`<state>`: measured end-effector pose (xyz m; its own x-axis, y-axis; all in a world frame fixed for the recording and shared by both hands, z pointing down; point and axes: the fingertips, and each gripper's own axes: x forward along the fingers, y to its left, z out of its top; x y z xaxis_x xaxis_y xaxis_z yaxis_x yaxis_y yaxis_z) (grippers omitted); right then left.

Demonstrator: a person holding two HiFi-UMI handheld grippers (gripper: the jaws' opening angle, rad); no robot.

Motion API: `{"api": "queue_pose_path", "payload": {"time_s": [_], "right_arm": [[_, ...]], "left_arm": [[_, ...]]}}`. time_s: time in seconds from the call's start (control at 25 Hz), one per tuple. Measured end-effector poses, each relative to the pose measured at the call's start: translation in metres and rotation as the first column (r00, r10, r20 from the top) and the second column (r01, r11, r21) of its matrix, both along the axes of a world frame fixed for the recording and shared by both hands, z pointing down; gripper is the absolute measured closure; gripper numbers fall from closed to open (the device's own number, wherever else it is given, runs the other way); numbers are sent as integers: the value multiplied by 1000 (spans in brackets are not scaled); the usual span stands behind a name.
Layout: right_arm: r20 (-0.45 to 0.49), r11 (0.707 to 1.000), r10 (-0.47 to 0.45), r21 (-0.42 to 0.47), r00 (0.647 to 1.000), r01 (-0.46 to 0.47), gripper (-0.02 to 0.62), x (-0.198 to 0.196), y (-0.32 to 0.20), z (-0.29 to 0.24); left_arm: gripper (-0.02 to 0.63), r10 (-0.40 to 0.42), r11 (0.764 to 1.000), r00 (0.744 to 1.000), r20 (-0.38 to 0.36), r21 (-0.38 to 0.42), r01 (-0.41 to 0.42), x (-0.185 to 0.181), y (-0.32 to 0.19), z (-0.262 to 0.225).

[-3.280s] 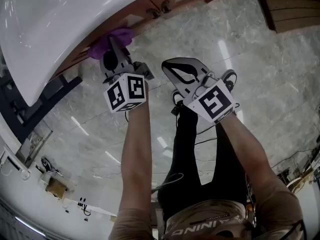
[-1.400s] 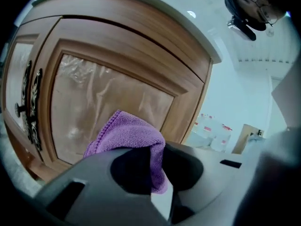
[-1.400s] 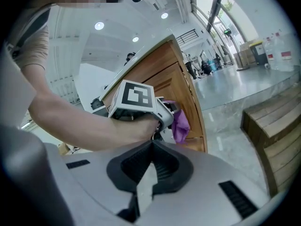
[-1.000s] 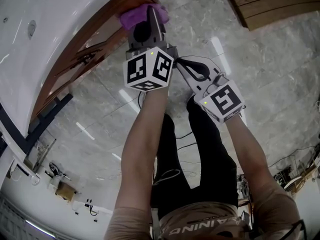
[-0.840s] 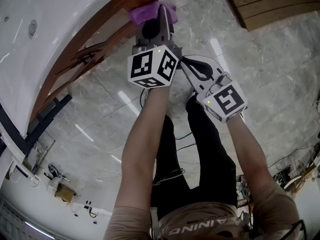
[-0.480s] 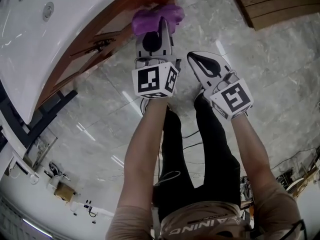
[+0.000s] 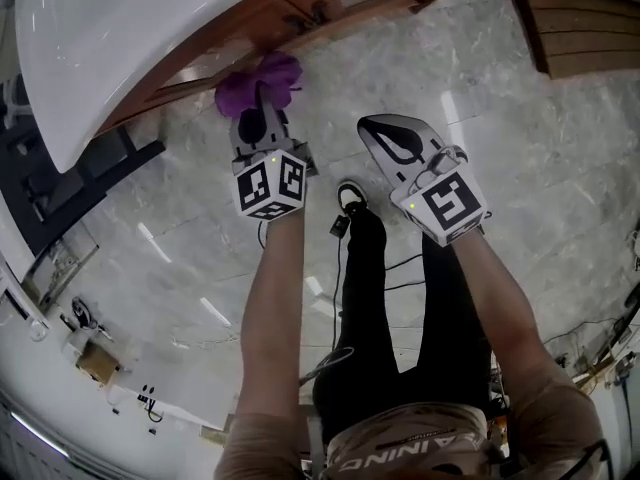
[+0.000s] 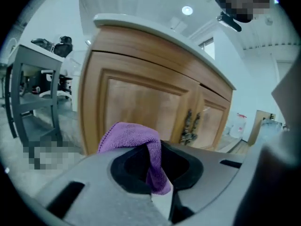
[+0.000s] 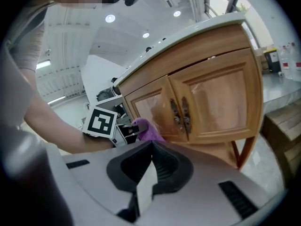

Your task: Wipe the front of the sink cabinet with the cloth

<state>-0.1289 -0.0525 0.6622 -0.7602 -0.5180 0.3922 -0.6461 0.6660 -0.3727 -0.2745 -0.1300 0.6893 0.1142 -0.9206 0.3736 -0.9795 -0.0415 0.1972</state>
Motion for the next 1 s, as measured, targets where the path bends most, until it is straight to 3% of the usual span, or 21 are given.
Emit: {"api": "queue_pose_path", "payload": {"time_s": [0.16,0.32,0.56,0.84,1.0], "right_arm": [[7,998,-62,0,998,62,584,-75,9,7],[4,992,-120,35,993,120,584,-130,9,16],[-6,994,-104,16,995,104,584,-150,-1,34],[-20,1000,-30,-2,999,30,584,-118,-14,42],[-40,999,5,-51,999,-7,584,-96,-8,50]], "left_arm": [[568,-72,997,997,43,-26,73,-94,13,22],[568,-84,996,995,52,-38,86,-147,12,50],[568,-65,997,996,62,34,63,-155,-15,59],[568,-132,991,991,27,42,131,-147,-22,69],[568,-121,992,992,31,40,120,-126,-25,74]]}}
